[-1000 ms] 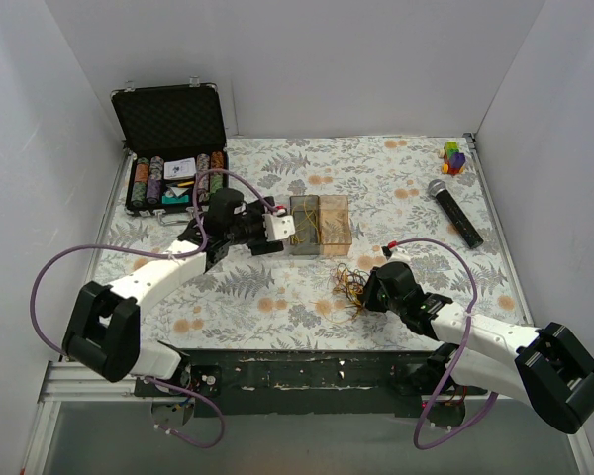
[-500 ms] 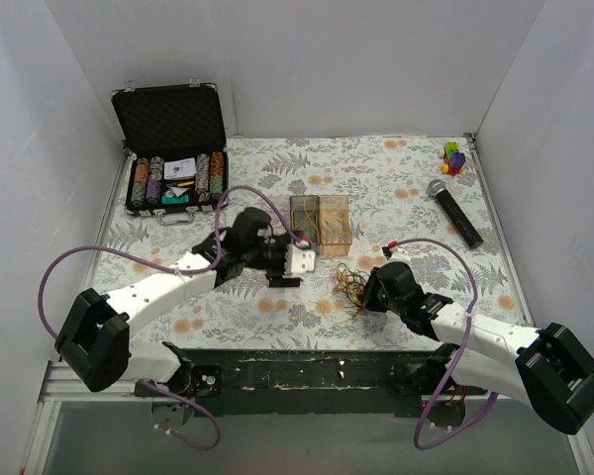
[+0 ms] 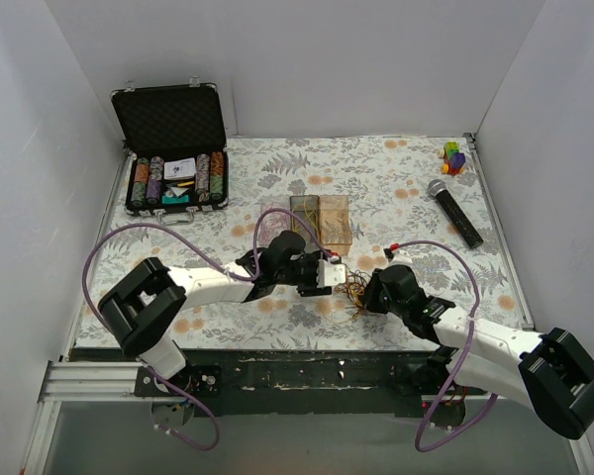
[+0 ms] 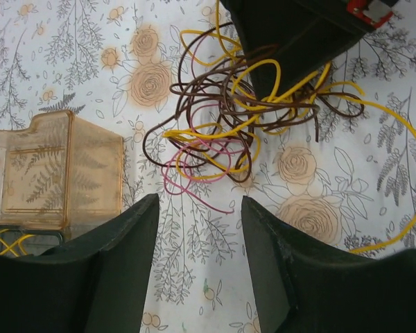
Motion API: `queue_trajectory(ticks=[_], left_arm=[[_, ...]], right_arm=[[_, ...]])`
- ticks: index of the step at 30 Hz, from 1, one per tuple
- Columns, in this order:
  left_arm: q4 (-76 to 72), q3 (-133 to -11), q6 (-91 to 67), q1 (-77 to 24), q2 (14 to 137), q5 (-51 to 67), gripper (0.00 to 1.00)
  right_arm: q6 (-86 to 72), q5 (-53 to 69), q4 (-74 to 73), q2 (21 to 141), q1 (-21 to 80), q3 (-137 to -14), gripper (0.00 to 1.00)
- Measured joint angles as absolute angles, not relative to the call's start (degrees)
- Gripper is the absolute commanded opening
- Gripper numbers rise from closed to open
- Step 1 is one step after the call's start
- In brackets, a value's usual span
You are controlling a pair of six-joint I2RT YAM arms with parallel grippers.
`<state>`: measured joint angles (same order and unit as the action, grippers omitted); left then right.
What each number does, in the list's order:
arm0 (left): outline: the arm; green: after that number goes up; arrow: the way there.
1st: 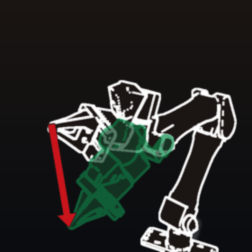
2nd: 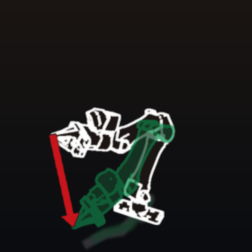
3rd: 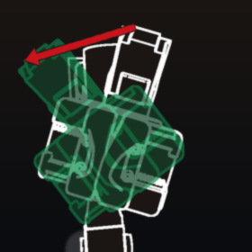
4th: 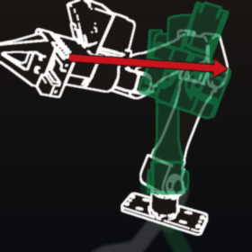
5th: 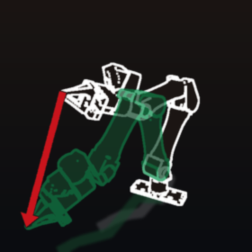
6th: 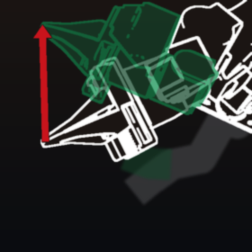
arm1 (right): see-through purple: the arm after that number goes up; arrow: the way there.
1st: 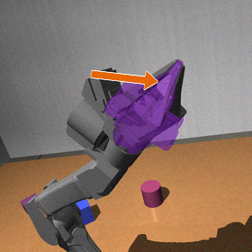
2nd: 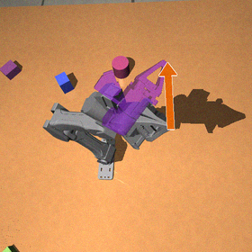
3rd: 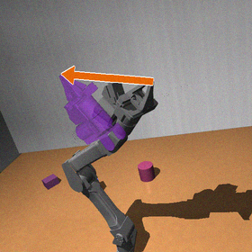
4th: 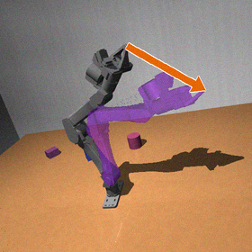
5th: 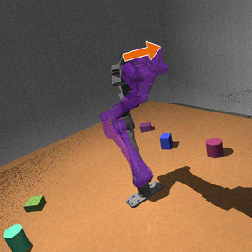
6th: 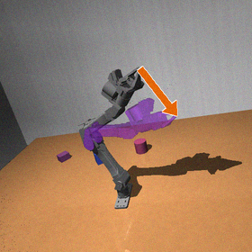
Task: Untangle the cables
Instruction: Untie the cable.
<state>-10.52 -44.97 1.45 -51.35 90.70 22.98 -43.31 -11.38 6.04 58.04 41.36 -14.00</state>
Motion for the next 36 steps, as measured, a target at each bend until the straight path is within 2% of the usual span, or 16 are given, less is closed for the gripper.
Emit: queue_trajectory(ticks=[4, 10, 18, 25, 31, 36], left_arm=[[-13.43, -46.48, -0.05, -51.35, 93.06, 22.87, 0.47], [-14.52, -50.09, 0.60, -51.35, 96.60, 23.40, 0.34], [-8.56, -53.91, 4.25, -51.37, 100.57, 25.56, 0.31], [-4.21, -54.81, 7.25, -51.37, 101.36, 26.04, 0.00], [-3.81, -54.85, 7.66, -51.37, 100.14, 24.43, 0.00], [-1.76, -55.42, 6.35, -51.37, 91.35, 22.61, 0.00]], right_arm=[[-43.22, -11.31, 7.40, 57.41, 41.36, -13.02, 0.14], [-42.85, -11.05, 8.45, 56.66, 41.30, -12.12, 0.14], [-41.71, -10.52, 8.19, 56.27, 41.25, -12.10, 0.14], [-41.30, -10.31, 6.79, 55.24, 41.28, -12.10, 0.15], [-40.69, -10.31, 6.42, 55.11, 41.28, -12.19, 0.15], [-40.25, -10.31, 5.48, 55.40, 41.28, -12.75, 0.15]])
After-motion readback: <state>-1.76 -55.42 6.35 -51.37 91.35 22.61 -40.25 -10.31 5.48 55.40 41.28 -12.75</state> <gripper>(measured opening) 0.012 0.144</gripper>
